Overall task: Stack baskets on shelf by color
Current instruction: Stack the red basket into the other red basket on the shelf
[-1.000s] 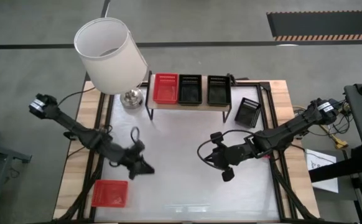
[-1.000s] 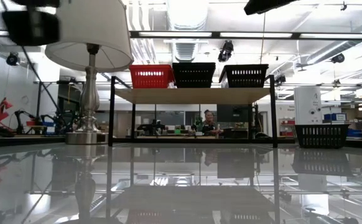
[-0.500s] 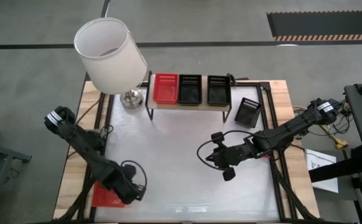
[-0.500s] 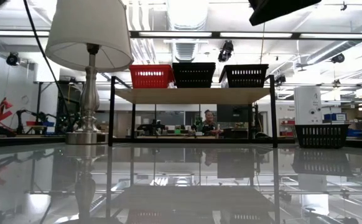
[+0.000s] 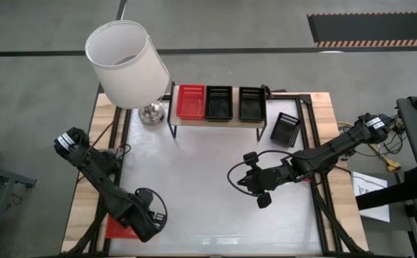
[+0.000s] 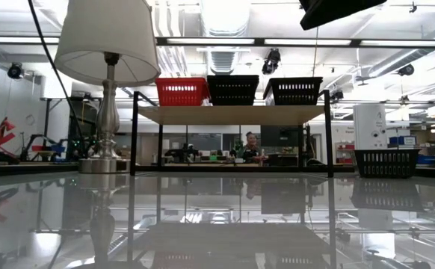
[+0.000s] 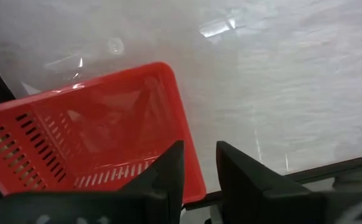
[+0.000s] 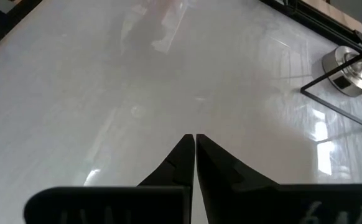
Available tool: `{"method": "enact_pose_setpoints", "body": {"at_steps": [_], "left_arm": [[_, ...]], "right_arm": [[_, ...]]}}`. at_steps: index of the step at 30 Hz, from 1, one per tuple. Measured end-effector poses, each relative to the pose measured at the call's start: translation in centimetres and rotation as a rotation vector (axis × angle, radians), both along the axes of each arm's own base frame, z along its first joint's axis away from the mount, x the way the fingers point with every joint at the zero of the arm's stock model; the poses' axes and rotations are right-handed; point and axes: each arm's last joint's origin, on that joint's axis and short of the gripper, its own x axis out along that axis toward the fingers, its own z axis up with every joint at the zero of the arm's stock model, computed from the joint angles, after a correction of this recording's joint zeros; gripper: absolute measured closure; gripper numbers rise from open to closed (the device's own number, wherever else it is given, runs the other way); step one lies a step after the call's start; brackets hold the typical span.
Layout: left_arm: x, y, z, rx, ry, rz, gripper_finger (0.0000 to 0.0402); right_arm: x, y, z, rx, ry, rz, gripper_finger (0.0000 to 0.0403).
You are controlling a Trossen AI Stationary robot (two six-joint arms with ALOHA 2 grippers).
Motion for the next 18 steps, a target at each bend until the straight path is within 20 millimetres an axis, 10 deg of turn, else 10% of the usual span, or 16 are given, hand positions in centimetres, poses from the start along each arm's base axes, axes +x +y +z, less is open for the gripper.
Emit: {"method": "enact_pose_setpoints", "body": {"at_steps": [8,18], "left_arm": [[-0.2,-0.4,-0.3,0.004,0.006,-0.013,0.0308],[0.5,-1.3,-3.0,0.000,0.024,-0.023,0.0191]], "right_arm": [[0.0,0.0,0.0,0.003,0.000,0.001,0.0394],[0.0,0.0,0.0,0.005,0.001,0.001,0.0394]]}}
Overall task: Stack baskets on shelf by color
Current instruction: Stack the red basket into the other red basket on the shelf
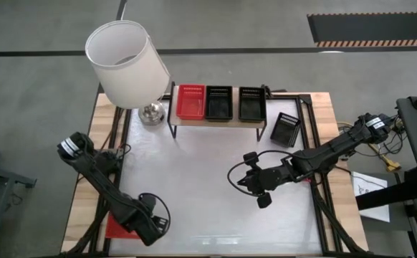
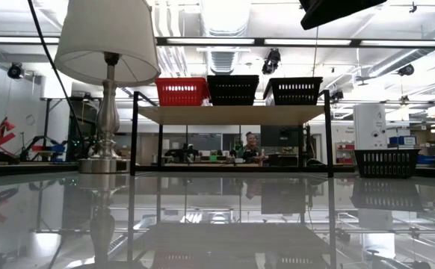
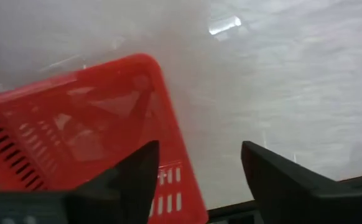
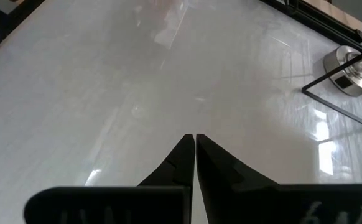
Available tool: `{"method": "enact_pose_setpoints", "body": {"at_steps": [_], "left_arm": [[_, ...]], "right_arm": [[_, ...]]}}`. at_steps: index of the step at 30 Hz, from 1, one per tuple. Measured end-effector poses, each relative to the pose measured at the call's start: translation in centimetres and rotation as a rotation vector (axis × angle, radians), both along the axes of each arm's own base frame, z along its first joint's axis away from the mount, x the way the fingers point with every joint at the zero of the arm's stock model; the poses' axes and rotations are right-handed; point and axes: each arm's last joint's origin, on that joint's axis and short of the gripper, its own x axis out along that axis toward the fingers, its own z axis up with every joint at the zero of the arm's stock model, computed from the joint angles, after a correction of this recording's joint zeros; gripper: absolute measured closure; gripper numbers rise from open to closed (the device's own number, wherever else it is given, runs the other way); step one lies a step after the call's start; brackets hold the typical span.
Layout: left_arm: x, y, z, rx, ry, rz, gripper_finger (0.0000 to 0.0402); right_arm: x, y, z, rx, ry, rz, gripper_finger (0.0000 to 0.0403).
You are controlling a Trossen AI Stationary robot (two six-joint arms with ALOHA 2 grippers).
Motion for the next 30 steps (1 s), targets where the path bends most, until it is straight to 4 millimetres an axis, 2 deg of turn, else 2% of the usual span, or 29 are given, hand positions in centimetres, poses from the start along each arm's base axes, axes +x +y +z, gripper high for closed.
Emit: {"method": "enact_pose_setpoints", "body": {"at_steps": [4,9,14,24,26,30], "left_arm": [[0.1,-0.1,-1.1,-0.001,0.005,-0.021,0.0177],[0.1,-0.2,-1.3,0.006,0.012,-0.022,0.0191],[0.1,-0.1,-1.4,0.012,0.017,-0.022,0.0239],[0.1,-0.1,-1.5,0.012,0.021,-0.022,0.0382],[0.1,-0.1,-1.5,0.013,0.022,-0.023,0.0395],[0.1,-0.1,-1.5,0.015,0.024,-0.025,0.0396]], "right_arm": [[0.0,0.0,0.0,-0.001,0.000,0.001,0.0394],[0.0,0.0,0.0,0.000,0.001,0.001,0.0394],[0.0,0.0,0.0,0.000,0.002,0.001,0.0394],[-0.1,0.0,-0.2,-0.003,0.007,0.000,0.0394],[-0.1,-0.1,-0.3,-0.007,0.017,-0.001,0.0394],[-0.2,-0.1,-0.4,-0.003,0.029,-0.009,0.0394]]}}
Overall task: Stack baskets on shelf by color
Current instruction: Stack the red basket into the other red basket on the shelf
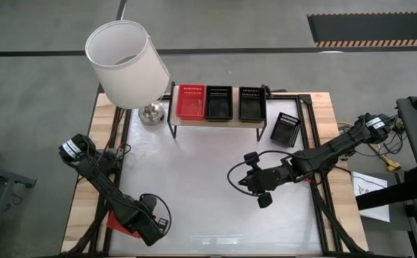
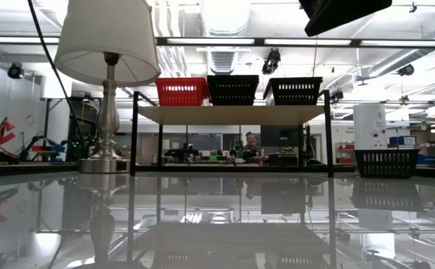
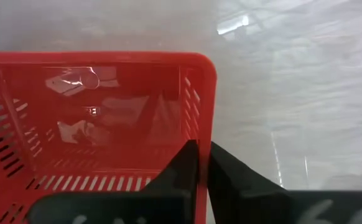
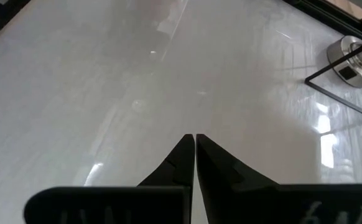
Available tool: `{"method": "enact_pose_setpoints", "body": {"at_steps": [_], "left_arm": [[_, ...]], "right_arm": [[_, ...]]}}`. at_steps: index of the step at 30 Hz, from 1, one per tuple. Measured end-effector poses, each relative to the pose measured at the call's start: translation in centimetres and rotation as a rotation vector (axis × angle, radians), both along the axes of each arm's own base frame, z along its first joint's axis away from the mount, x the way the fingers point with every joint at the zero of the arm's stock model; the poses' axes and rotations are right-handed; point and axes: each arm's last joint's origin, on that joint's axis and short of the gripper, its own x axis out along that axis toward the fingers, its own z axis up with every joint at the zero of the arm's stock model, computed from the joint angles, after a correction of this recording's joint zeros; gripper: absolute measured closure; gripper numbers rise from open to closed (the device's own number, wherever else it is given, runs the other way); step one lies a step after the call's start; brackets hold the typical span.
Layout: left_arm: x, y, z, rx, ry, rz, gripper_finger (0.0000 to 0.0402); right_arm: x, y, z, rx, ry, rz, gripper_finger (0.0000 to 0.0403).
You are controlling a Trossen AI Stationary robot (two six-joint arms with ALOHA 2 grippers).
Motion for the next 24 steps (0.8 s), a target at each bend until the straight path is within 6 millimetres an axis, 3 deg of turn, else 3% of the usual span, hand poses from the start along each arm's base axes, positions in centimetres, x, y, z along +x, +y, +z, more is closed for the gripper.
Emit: {"method": "enact_pose_setpoints", "body": {"at_steps": [5,13,24], "left_arm": [[0.6,-0.2,1.4,-0.039,0.000,-0.082,0.0400],[3.4,-1.4,7.2,-0.132,-0.283,-0.528,0.0401],[5.5,2.6,11.5,0.137,-0.322,-0.838,0.0401]], "right_arm": [[0.0,0.0,0.0,0.002,0.000,-0.002,0.0394],[0.0,0.0,0.0,0.011,0.000,-0.013,0.0394],[-0.3,-0.2,-0.4,0.033,0.050,-0.060,0.0394]]}}
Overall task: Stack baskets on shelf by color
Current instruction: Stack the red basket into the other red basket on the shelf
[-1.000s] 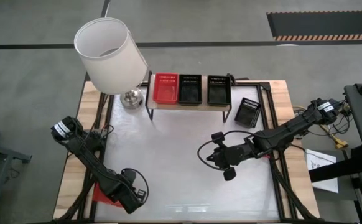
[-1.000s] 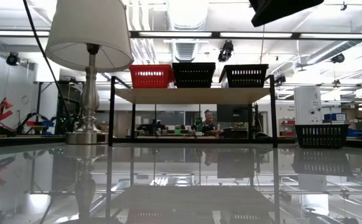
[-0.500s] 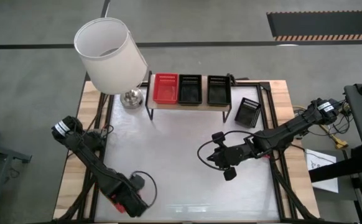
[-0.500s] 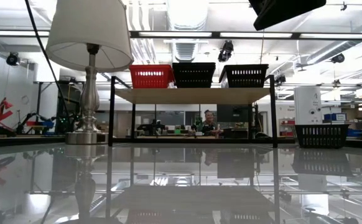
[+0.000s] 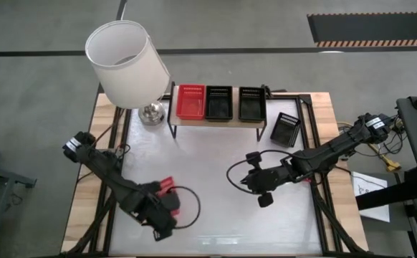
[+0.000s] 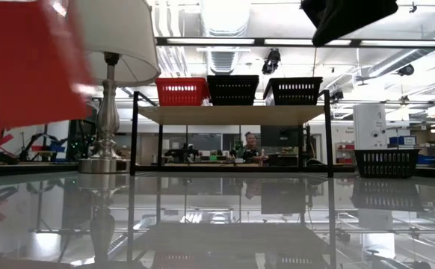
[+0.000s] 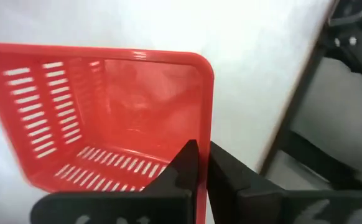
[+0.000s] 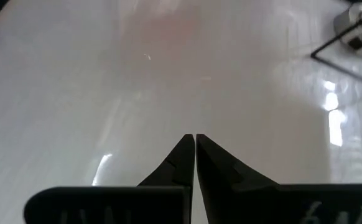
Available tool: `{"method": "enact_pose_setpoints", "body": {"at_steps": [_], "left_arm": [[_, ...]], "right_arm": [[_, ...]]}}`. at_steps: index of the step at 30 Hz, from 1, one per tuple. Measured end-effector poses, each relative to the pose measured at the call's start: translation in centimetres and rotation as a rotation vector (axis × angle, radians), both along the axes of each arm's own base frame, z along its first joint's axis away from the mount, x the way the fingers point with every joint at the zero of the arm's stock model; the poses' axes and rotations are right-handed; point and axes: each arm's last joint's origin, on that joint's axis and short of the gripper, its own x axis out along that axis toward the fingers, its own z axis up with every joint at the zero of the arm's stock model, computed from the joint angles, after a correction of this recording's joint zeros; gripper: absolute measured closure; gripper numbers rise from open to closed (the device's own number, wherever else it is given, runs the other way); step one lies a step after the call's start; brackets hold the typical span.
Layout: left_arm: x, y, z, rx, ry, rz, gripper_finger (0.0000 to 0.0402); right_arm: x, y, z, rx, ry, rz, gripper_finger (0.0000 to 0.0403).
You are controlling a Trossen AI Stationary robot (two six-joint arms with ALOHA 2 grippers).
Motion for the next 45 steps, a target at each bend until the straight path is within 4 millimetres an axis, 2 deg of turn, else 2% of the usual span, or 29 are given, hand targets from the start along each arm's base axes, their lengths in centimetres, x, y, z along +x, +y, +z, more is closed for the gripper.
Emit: {"method": "enact_pose_setpoints", "body": {"at_steps": [6,13,18,24,28,31,40,45], "left_arm": [[1.8,3.2,2.2,0.169,-0.088,-0.131,0.0401],[2.6,7.3,5.7,0.415,-0.118,-0.239,0.0402],[3.2,9.4,8.6,0.547,-0.207,-0.326,0.0402],[3.7,12.1,10.8,0.794,-0.217,-0.412,0.0402],[4.2,14.4,11.1,0.927,-0.151,-0.437,0.0402],[4.6,16.6,10.9,0.941,-0.097,-0.398,0.0402],[5.0,22.9,9.7,0.841,0.007,-0.251,0.0401],[5.6,24.7,9.1,0.807,0.026,-0.259,0.0401]], "right_arm": [[-0.3,-0.1,-0.2,0.020,0.037,-0.039,0.0394],[-0.3,-0.1,-0.2,0.021,0.035,-0.039,0.0394],[-0.3,-0.1,-0.2,0.022,0.033,-0.039,0.0394],[-0.3,-0.1,-0.2,0.038,0.034,-0.057,0.0394],[-0.3,-0.1,-0.2,0.039,0.034,-0.058,0.0394],[-0.3,-0.1,-0.2,0.039,0.034,-0.058,0.0394],[-0.3,-0.1,-0.2,0.046,0.035,-0.066,0.0394],[-0.3,-0.1,-0.2,0.046,0.036,-0.066,0.0394]]}}
